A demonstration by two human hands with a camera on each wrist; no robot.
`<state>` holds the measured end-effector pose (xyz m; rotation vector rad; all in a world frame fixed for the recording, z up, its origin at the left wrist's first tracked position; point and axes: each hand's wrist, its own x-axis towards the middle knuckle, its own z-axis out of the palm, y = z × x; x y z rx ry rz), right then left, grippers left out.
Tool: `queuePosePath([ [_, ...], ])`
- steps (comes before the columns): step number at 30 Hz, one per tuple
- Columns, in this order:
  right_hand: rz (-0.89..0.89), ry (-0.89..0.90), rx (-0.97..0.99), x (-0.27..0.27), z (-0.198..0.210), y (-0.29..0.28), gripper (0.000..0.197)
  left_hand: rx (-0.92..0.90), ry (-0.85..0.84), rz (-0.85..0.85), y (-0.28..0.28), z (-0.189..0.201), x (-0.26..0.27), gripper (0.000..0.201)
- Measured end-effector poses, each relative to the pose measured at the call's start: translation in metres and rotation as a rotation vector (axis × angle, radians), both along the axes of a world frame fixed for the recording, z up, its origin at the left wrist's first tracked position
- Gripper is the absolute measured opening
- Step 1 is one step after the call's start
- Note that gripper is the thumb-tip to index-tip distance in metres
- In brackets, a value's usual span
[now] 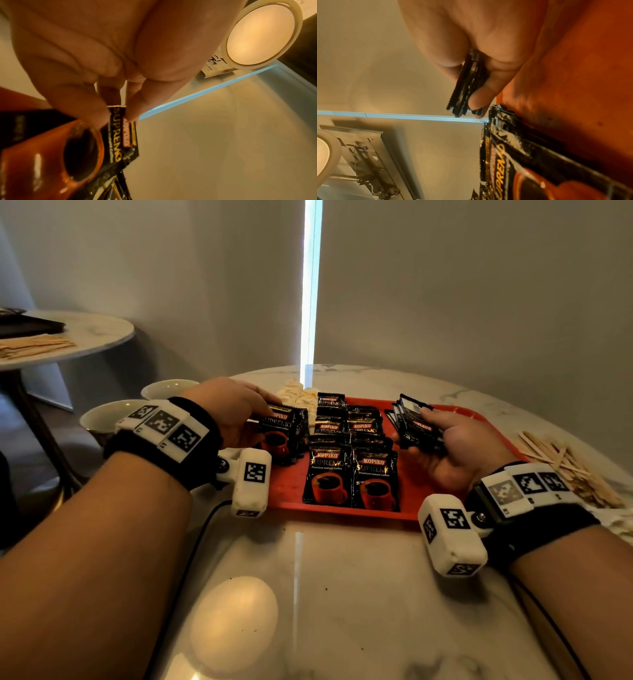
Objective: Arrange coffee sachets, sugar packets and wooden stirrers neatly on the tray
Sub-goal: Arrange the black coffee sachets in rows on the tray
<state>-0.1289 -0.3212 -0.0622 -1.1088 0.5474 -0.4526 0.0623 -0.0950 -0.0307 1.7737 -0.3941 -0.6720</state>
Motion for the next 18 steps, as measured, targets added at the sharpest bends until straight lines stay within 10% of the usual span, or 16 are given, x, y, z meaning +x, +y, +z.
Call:
queuePosePath([
  [18, 0.000, -0.015, -0.011, 0.0012, -0.0016, 0.0012, 0.028, -0.040, -0.074, 0.049, -0.0033, -0.0085, -0.0025, 0.027],
])
